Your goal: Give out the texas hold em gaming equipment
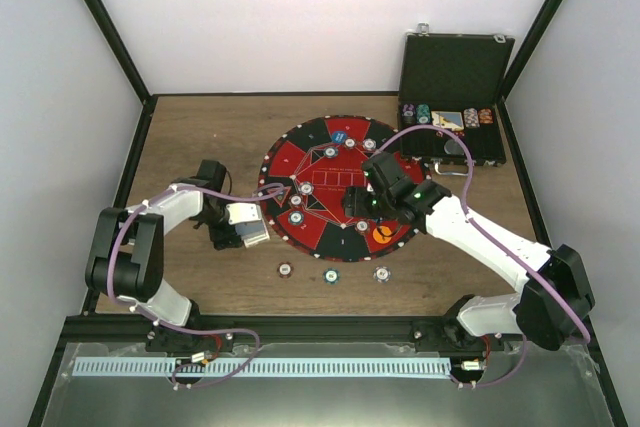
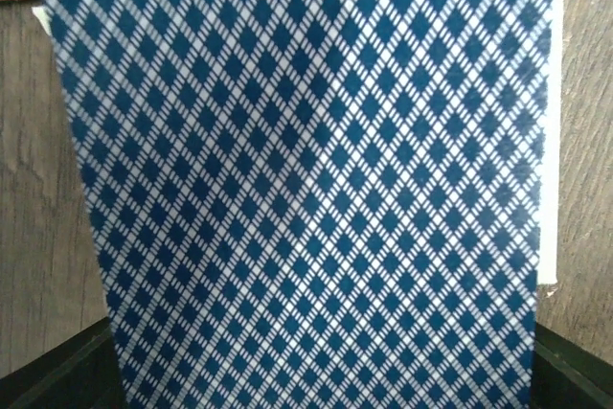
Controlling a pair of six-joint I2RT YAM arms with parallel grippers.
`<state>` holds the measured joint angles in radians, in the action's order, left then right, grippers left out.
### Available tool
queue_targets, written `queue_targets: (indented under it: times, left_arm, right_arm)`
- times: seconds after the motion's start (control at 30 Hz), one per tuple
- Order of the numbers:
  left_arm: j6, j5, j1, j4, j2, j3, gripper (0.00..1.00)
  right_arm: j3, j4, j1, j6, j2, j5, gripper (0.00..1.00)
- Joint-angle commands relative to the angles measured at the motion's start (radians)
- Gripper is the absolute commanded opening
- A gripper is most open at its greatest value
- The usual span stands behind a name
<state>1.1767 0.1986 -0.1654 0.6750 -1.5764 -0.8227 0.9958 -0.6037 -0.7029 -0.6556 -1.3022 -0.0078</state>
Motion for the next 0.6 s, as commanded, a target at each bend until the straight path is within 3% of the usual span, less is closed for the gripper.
queue_targets:
  times: [0.0, 0.57]
  left_arm:
    - [0.027, -0.003, -0.011, -0.041, -0.049, 0.022, 0.83]
    - [0.011, -0.042, -0.01, -0.138, -0.077, 0.055, 0.69]
  right_arm:
    - [-0.009, 0.012, -0.01, -0.003, 0.024, -0.011, 0.74]
    - [-0.019, 0.021, -0.015, -0.014, 0.025, -0.028, 0.74]
